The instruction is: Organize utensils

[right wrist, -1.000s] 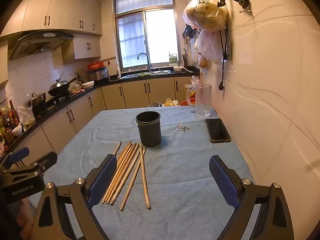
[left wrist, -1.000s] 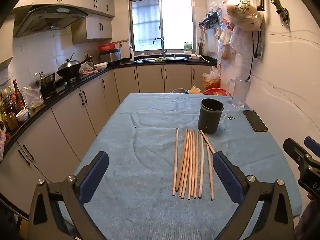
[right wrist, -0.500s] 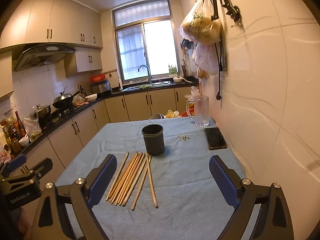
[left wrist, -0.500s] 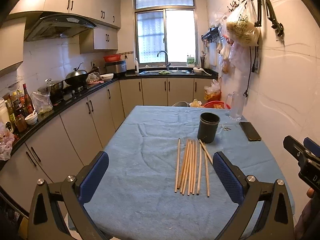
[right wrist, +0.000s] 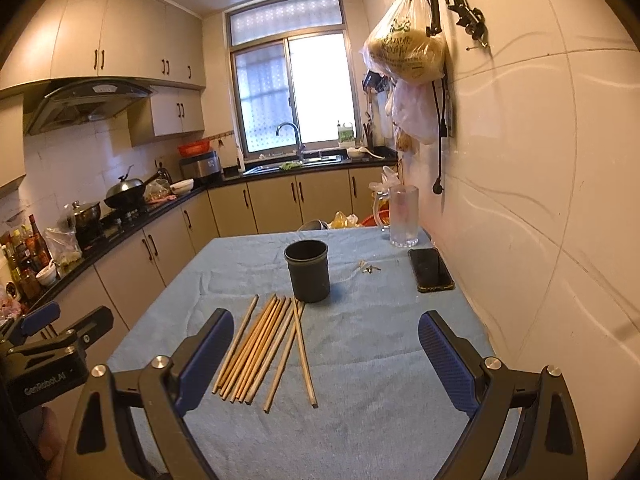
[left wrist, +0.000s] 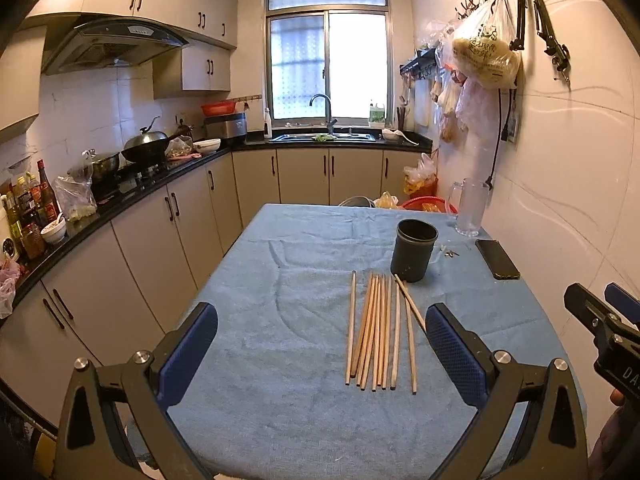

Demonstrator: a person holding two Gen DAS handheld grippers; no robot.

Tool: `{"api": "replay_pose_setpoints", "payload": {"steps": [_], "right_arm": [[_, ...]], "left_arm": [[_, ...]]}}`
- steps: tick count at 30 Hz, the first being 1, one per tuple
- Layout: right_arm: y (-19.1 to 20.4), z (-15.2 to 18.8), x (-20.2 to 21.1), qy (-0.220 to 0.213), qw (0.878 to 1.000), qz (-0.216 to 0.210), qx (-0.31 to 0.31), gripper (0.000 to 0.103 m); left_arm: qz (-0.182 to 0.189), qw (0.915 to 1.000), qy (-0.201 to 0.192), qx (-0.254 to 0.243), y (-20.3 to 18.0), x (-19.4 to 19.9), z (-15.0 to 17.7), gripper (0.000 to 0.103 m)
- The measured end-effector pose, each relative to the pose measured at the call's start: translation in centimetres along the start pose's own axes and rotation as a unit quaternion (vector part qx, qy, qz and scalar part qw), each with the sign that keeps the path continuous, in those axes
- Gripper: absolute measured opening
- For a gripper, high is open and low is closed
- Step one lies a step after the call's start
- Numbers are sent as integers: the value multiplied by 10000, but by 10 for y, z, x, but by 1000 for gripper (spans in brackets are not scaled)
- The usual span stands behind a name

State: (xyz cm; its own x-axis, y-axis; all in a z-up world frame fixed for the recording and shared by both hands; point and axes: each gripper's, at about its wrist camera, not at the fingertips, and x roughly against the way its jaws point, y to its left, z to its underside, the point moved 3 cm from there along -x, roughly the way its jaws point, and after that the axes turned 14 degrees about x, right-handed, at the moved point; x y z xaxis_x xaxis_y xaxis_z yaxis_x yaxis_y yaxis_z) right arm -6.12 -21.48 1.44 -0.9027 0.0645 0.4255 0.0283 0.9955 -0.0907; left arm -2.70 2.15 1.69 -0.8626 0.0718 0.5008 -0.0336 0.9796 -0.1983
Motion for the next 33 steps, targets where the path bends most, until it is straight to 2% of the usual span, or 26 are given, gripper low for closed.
{"api": "replay_pose_setpoints", "payload": {"steps": [10, 23, 29, 33], "right_arm": [[1, -5, -24, 117, 9999, 38, 8, 95], [15, -7, -63, 280, 9991, -211, 225, 95], [10, -10, -67, 234, 9993, -272, 54, 95], [9, -15, -65, 196, 9993, -314, 44, 95]], "left_arm": [[-43, 9999, 135, 33, 2, -25, -4, 103], [-209, 9988, 425, 102, 9, -62, -2, 103], [-315, 9986, 423, 54, 8, -62, -5, 103], [-242, 9989, 411, 14, 3, -61, -7, 103]]}}
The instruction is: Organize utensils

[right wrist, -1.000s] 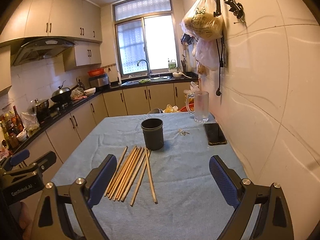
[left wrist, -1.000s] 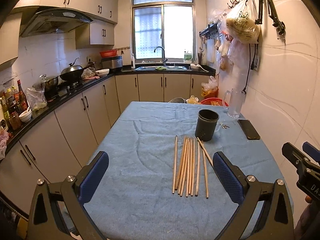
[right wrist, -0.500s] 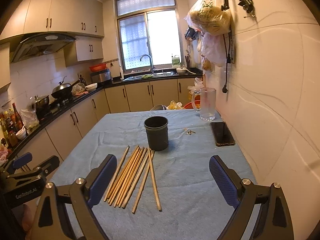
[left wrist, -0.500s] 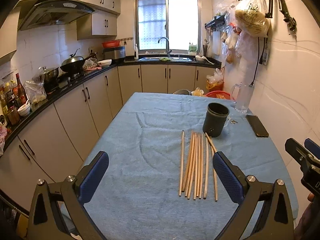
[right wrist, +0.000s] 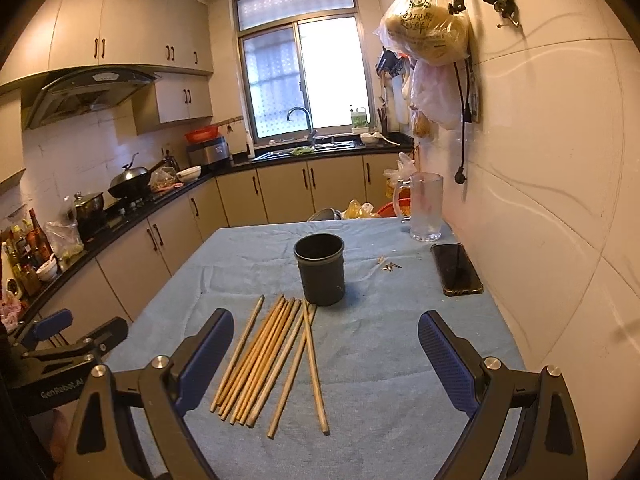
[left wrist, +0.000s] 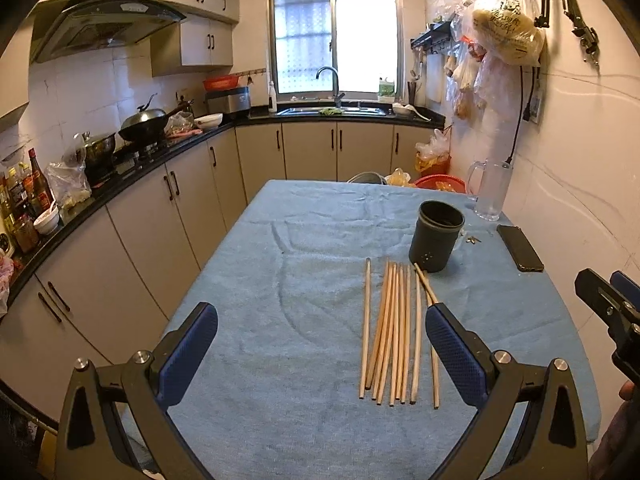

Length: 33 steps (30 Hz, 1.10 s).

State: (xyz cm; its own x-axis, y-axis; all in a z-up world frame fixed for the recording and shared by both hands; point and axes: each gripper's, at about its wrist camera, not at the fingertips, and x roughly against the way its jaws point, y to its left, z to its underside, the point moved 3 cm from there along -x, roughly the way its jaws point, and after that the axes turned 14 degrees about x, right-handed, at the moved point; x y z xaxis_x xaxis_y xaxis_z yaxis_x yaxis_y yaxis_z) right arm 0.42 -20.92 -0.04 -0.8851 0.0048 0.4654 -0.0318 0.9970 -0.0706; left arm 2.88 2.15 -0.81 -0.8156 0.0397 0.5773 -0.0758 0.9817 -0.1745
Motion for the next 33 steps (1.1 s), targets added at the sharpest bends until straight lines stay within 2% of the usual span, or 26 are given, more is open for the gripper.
{"api": "replay_pose_setpoints", "payload": {"steps": [3, 7, 19, 26, 29, 31, 33], "right_arm": [[1, 1, 0, -57, 10000, -19, 61, 95], [-1, 2, -6, 27, 9999, -153, 8, 95], [0, 1, -21, 59, 9997, -207, 131, 94], [0, 5, -44, 306, 9980, -522, 167, 86], [-4, 8, -60, 402, 9972, -612, 169, 85], [-8, 9, -75, 467, 9954, -837, 57, 81], [-10, 12, -94, 629, 9927, -1026, -20, 73]], "left_arm": [[-58, 10000, -30, -46, -2, -6, 2, 103], [-67, 9998, 173, -13, -1, -17, 5, 103], [-163, 9996, 224, -41, -3, -32, 3, 103], [-33, 9993, 352, 76, 3, -47, -2, 103], [151, 9981, 604, -37, -3, -69, -5, 102], [233, 9968, 757, -113, -7, -84, -6, 99], [388, 9934, 1068, -179, -12, -105, -6, 92]]}}
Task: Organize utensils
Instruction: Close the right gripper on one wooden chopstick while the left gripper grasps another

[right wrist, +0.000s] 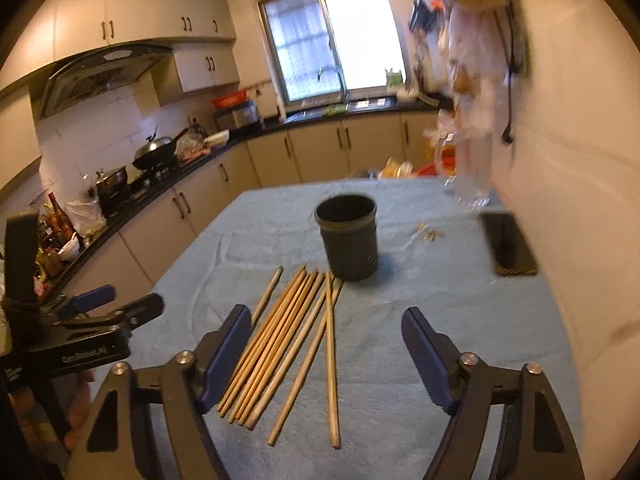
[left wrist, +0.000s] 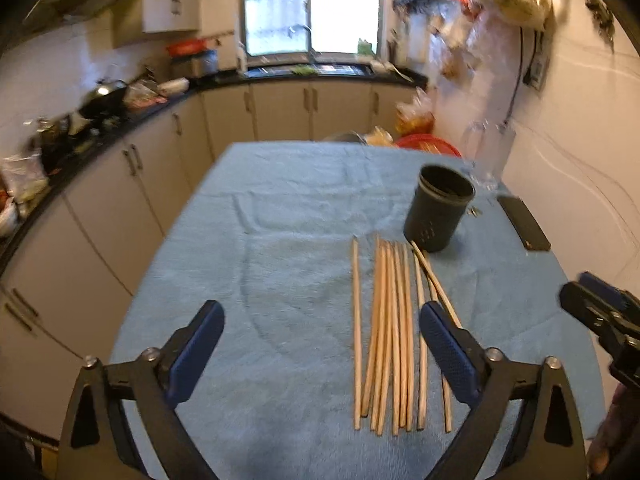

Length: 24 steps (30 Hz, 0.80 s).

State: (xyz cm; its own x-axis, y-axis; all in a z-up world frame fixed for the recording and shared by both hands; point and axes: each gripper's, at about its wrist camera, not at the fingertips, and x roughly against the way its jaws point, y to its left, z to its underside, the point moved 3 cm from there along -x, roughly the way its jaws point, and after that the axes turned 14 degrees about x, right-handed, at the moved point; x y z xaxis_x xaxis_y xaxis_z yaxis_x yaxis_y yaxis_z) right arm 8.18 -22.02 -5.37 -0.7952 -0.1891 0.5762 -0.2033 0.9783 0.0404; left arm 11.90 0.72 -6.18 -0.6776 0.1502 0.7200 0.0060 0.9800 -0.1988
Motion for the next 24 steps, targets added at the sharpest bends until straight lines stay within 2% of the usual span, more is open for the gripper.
{"api": "replay_pose_setpoints", "payload": {"steps": [3, 5, 8, 11, 14, 17, 20, 24], "right_arm": [[-4, 0, -34, 267, 9990, -363, 42, 56], [-5, -1, -62, 521, 9966, -612, 154, 53], [-6, -4, -100, 800, 9941, -661, 314, 51], [-7, -5, -139, 1079, 9906, -780, 308, 42], [-3, -8, -171, 1299, 9880, -724, 427, 40], [3, -10, -195, 1481, 9858, -610, 502, 36], [6, -7, -208, 1638, 9840, -366, 604, 27], [6, -1, -221, 1788, 9819, -356, 512, 22]], "left_arm": [[167, 9991, 382, 2, -1, -26, -3, 87], [107, 9982, 586, -69, -2, -47, -5, 82], [172, 9958, 891, -92, -3, -70, -7, 79], [258, 9935, 1107, -5, -1, -91, -10, 76], [314, 9913, 1274, 131, 2, -107, -14, 74], [381, 9894, 1380, 242, 6, -118, -18, 67], [437, 9881, 1434, 336, 9, -124, -20, 66], [471, 9865, 1535, 322, 9, -133, -21, 66]]}}
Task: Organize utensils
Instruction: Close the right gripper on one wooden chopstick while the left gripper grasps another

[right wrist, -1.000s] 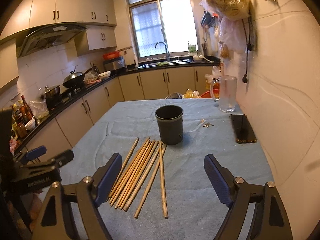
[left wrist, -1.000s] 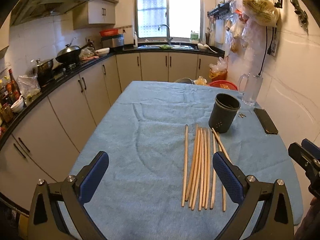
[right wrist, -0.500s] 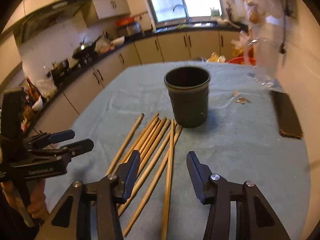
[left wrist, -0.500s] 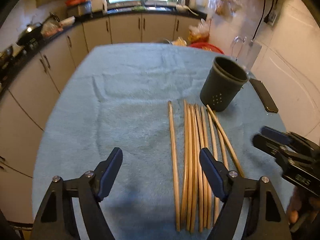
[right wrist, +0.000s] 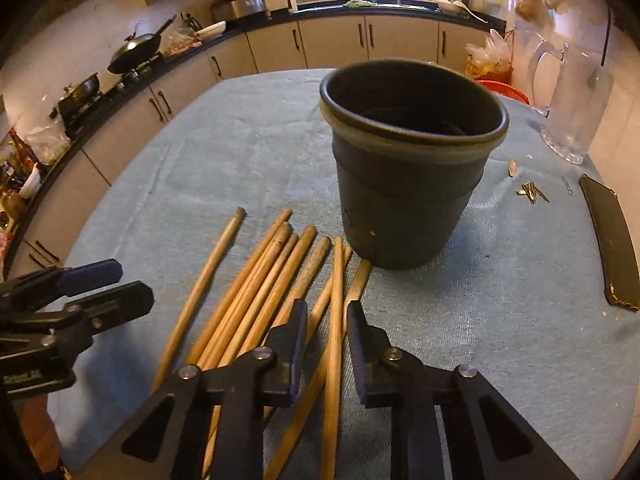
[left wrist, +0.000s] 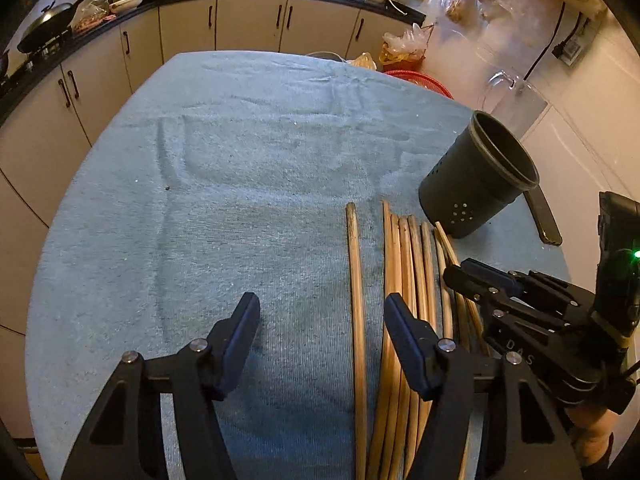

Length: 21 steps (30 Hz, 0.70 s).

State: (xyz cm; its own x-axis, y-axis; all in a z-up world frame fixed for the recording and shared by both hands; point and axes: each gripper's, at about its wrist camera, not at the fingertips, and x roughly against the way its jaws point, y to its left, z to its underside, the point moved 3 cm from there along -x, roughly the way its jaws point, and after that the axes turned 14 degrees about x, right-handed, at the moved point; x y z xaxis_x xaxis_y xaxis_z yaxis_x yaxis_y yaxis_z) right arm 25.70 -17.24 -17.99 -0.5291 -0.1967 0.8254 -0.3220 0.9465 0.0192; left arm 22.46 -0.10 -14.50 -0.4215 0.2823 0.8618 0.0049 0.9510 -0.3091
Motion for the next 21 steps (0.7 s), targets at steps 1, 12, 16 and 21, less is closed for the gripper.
{"api": "replay_pose_setpoints", "payload": {"steps": [1, 12, 16, 21], "right_arm": [[0, 0, -1, 5, 10000, 22, 4, 19], [-39, 25, 14, -172, 9959, -316, -826, 8], [-50, 38, 21, -233, 9943, -228, -1017, 8], [-63, 47, 17, -131, 9937, -180, -1095, 8]], "left_arm": [[15, 10000, 42, 4, 0, -2, -1, 66], [-4, 9992, 381, -144, -26, -30, -17, 49], [-143, 9986, 484, -173, -36, -47, -30, 40], [-694, 9958, 545, -262, -46, -66, -41, 25]]}}
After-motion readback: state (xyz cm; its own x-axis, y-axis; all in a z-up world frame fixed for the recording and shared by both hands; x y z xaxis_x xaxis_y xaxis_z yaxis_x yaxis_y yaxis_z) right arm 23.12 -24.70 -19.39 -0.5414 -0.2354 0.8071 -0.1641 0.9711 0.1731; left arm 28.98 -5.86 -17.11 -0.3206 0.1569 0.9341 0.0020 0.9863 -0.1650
